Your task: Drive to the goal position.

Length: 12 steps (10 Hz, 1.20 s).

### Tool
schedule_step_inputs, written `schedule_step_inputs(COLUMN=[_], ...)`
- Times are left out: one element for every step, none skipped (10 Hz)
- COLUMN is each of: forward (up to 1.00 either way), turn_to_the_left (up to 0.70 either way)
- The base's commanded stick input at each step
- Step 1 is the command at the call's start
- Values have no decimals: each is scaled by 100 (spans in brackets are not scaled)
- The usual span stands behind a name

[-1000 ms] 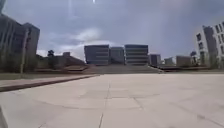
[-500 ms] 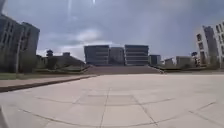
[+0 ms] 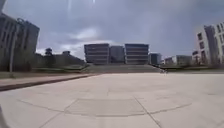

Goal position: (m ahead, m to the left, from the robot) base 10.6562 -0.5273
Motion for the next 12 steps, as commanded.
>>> schedule_step_inputs(forward=[100,100,100,100,100,100,100,100,100,100,100,100], turn_to_the_left=[0,0,-3,-29,-29,-18,-3,0,0,0,0,0])
